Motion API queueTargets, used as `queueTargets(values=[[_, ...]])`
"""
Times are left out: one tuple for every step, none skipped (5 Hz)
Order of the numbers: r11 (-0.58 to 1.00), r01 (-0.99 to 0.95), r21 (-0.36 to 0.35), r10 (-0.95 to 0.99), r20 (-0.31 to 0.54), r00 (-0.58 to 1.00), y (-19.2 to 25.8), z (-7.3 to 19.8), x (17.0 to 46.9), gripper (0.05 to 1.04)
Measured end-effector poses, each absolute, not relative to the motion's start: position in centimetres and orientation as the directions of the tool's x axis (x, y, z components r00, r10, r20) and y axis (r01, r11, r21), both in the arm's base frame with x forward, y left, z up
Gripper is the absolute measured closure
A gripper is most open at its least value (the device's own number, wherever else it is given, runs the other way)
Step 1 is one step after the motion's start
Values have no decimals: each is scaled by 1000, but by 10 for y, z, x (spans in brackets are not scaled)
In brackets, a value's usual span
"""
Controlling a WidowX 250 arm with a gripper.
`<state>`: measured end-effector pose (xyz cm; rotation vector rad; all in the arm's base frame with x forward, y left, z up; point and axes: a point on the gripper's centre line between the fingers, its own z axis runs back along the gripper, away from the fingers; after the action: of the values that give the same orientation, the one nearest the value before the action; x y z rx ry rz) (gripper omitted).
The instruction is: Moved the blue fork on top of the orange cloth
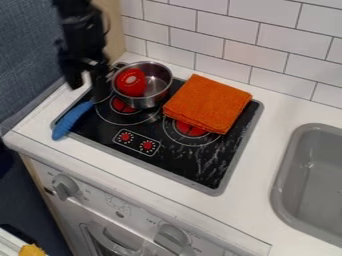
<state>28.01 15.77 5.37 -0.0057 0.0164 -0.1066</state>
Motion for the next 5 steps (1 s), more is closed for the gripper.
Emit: queueTargets(values=[[998, 55, 20, -54, -10, 998, 173, 35, 262, 82], [999, 21, 41, -22, 19, 1000, 176, 17, 264, 82], [998, -7, 63, 5, 30, 1000, 180, 10, 267, 83], [997, -14, 70, 12, 31, 999, 183, 9, 271, 130], [997, -15, 74, 13, 33, 999, 183, 8, 270, 400]])
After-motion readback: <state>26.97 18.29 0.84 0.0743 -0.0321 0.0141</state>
